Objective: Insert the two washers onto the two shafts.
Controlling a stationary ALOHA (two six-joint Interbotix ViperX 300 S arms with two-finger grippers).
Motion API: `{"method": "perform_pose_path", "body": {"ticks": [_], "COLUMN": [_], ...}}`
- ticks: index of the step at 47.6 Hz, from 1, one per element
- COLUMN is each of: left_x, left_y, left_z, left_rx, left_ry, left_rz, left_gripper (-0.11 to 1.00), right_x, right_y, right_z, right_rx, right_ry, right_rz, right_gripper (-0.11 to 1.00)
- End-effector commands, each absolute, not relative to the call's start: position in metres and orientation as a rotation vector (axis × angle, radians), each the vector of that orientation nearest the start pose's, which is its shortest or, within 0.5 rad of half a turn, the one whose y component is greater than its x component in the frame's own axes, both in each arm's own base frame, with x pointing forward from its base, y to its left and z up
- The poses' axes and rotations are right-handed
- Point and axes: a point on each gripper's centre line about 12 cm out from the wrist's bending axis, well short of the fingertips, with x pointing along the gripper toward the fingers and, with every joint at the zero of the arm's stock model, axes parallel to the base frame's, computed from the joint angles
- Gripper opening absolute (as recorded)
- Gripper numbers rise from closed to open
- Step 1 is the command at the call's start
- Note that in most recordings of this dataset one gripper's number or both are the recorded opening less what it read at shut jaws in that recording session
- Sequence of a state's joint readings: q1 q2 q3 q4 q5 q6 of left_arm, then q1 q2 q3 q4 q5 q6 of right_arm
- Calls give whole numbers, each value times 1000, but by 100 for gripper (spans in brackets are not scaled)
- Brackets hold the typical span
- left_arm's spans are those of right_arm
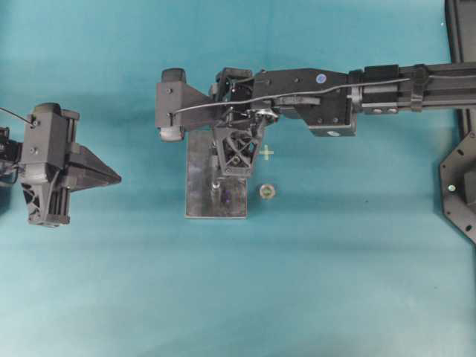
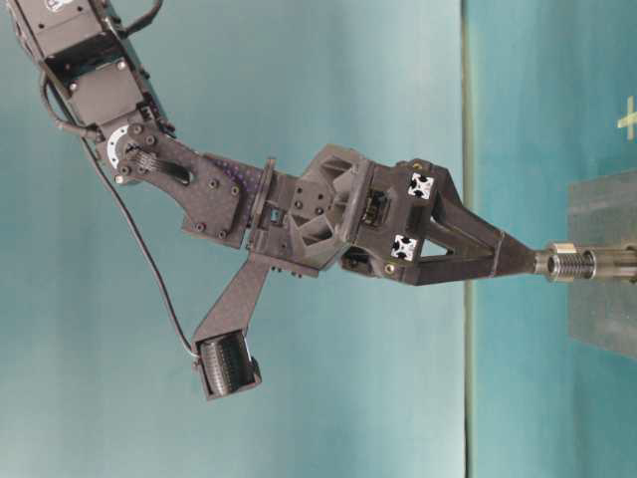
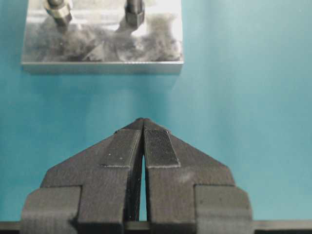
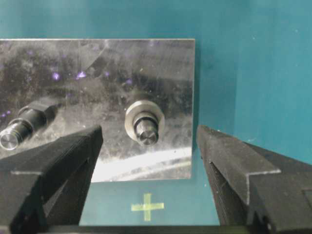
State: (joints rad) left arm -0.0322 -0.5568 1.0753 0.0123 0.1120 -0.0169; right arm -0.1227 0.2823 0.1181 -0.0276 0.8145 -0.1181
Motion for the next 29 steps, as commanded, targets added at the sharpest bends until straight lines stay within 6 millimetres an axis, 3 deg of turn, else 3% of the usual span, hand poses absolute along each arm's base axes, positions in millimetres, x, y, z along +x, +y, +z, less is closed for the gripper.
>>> {"method": "perform_pose_path", "body": {"ticks": [1, 16, 29], "left_x": [250, 251, 250], "left_y": [-8, -8, -8], "left_z": [201, 200, 198], "left_rx": [9, 9, 9], "left_ry": [607, 609, 615], "left_rz": [-29, -29, -29], "left_gripper": [0, 0, 0], "right_x": [451, 409, 376], "right_y": [-55, -37, -4], "right_z": [190, 195, 148], "right_rx": [-51, 1, 51], "right_ry": [1182, 1181, 1197], "right_rz": [-41, -54, -47], "right_gripper": [83, 83, 80]}}
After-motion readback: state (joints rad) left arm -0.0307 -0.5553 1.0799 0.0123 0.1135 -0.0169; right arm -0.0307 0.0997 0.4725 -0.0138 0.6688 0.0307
